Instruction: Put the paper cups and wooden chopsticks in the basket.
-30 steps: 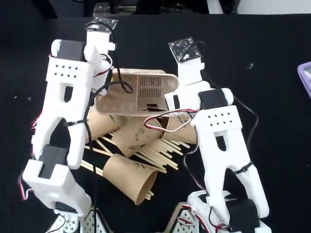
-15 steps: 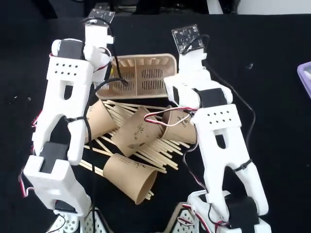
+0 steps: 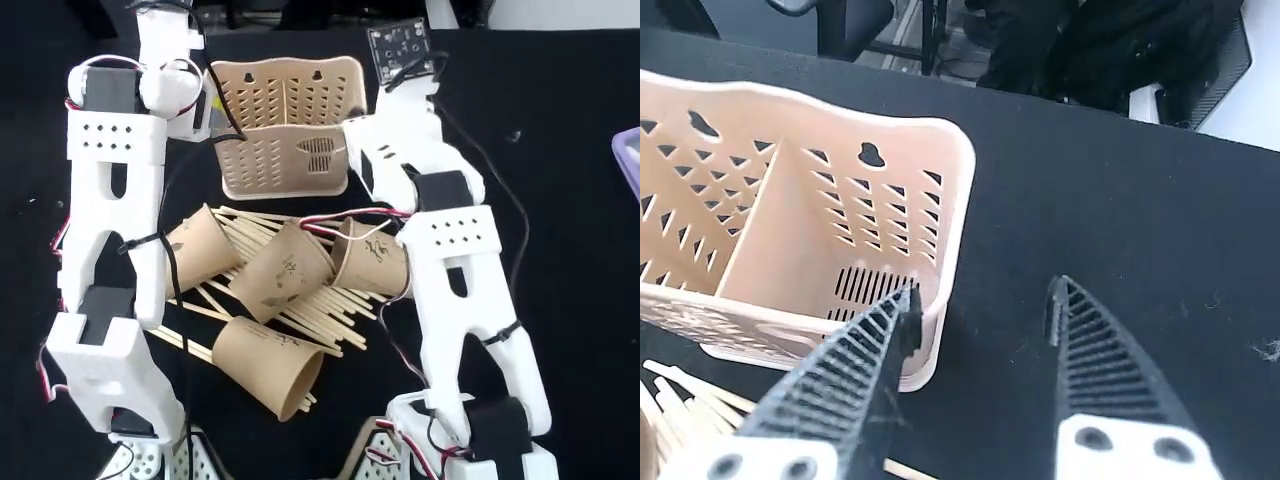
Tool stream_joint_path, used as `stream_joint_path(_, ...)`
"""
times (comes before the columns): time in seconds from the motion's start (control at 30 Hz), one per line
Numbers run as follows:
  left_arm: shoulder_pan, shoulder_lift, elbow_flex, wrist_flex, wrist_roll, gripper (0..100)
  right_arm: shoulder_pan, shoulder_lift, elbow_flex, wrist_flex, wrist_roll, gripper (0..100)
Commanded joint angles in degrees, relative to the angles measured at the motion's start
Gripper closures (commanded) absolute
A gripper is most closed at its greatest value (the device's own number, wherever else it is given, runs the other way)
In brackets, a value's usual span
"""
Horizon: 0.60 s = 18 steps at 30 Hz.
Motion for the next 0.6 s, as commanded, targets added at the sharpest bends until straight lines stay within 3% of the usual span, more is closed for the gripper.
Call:
stream_joint_path(0.0,-0.31,1.49,-3.21,-0.79,-0.35,76,0.0,0.04,-2.68,-1.32,0.35,83.9)
stream_joint_path(0.13,-0.31,3.52,-3.38,-0.7,-0.35,79,0.0,-0.04,-2.33,-1.76,0.53,99.2)
stream_joint_path(0.27,-0.31,4.13,-3.38,-0.7,-0.26,98,0.0,-0.13,-2.42,-1.67,0.53,98.8)
stream_joint_path(0.57,-0.31,3.87,-3.12,-1.41,-0.7,97,0.0,-0.57,-1.8,5.63,0.09,98.8)
